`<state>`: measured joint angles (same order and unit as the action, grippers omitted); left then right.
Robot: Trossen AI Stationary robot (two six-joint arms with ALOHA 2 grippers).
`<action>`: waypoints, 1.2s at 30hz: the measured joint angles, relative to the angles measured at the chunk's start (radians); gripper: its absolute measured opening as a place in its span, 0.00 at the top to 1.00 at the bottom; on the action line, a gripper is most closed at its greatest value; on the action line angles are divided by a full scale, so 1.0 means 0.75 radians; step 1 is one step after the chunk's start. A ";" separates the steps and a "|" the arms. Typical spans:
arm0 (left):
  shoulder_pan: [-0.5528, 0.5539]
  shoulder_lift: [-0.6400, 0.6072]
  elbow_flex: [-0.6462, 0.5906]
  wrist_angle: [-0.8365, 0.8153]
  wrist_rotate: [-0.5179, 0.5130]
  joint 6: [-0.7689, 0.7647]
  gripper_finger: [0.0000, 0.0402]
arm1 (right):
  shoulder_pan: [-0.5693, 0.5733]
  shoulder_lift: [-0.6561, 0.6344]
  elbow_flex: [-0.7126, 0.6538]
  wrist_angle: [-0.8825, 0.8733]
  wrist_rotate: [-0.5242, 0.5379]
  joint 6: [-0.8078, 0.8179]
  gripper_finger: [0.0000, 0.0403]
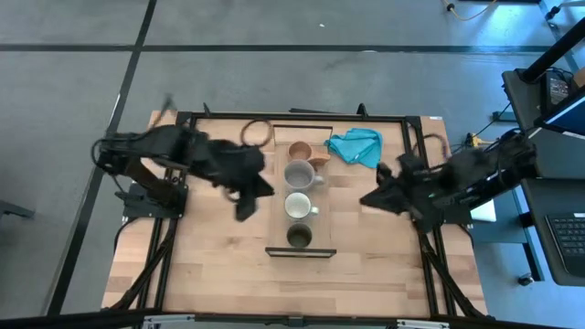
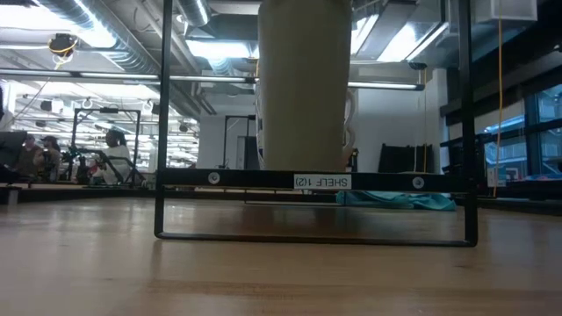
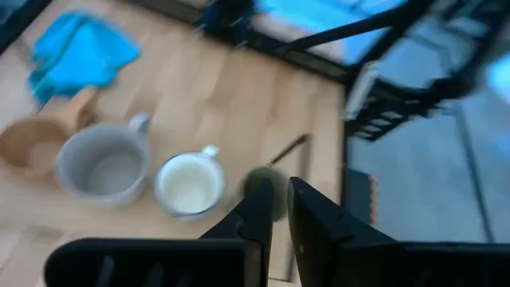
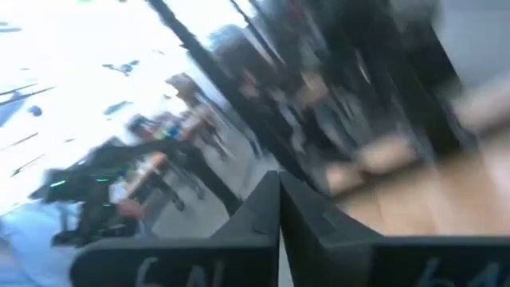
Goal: Stack small to large cups/mugs on shelf
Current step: Return to Home Position
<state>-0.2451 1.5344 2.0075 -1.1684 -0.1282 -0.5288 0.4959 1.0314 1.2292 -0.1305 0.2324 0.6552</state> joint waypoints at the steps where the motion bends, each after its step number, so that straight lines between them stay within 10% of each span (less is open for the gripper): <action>1: -0.033 -0.024 0.000 0.022 -0.013 0.014 0.92 | 0.017 0.014 0.030 0.058 -0.032 -0.119 0.98; 8: -0.335 -0.173 -0.098 0.250 -0.285 0.157 0.91 | 0.049 0.177 -0.006 0.347 -0.277 -0.426 0.98; 12: -0.486 -0.268 -0.394 0.745 -0.375 0.313 0.90 | 0.029 0.327 -0.243 0.831 -0.308 -0.388 0.97; 16: -0.472 -0.389 -0.758 1.108 -0.274 0.404 0.91 | -0.091 0.359 -0.452 1.239 -0.626 -0.310 0.96; 23: -0.304 -0.866 -1.240 1.465 -0.035 0.660 0.90 | -0.354 -0.049 -0.704 1.123 -0.861 -0.232 0.96; 36: -0.120 -1.548 -1.989 1.799 -0.068 0.572 0.90 | -0.491 -0.936 -1.059 0.528 -0.490 -0.360 0.96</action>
<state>-0.3351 0.3737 0.5161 0.1809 -0.1790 -0.1001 0.1280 0.3294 0.4348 0.2655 -0.1354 0.3850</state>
